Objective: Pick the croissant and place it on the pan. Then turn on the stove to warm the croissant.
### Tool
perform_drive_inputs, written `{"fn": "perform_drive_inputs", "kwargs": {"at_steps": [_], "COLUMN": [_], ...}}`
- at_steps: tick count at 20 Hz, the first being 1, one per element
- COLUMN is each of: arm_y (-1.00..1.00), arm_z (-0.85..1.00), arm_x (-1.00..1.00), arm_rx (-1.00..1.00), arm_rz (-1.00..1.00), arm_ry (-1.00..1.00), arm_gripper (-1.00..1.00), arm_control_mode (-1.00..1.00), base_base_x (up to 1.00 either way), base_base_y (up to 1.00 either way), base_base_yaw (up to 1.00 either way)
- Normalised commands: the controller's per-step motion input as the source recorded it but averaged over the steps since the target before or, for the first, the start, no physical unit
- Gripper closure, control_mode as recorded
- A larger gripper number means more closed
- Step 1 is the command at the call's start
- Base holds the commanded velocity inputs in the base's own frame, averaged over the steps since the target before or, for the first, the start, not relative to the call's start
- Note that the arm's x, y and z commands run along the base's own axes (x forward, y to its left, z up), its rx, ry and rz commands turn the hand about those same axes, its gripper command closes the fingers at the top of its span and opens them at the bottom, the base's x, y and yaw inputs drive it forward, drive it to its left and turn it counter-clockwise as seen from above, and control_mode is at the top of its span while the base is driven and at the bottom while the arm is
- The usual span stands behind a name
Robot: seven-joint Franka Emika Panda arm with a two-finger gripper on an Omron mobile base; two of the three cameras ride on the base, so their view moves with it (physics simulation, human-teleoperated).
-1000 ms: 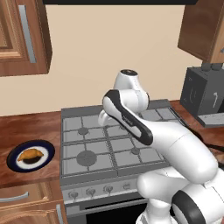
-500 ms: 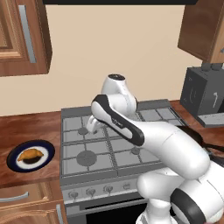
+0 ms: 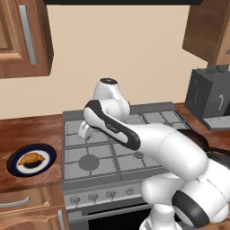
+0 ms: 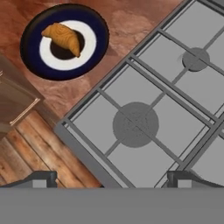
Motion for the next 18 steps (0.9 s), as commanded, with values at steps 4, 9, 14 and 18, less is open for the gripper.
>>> {"fn": "perform_drive_inputs", "kwargs": {"at_steps": [4,9,14,18], "arm_y": [0.35,0.41,0.41,0.38], "arm_z": [-0.04,-0.09,-0.12,-0.15], "arm_x": [0.00,0.00,0.00,0.00], "arm_rx": [0.00,0.00,0.00,0.00], "arm_rz": [0.00,0.00,0.00,0.00], "arm_ry": [0.00,0.00,0.00,0.00], "arm_gripper": [-1.00,-1.00,-1.00,-1.00], "arm_control_mode": [-1.00,-1.00,-1.00,-1.00], "base_base_x": [0.00,0.00,0.00,0.00], "base_base_y": [0.00,0.00,0.00,0.00], "base_base_yaw": [0.00,0.00,0.00,0.00]}}
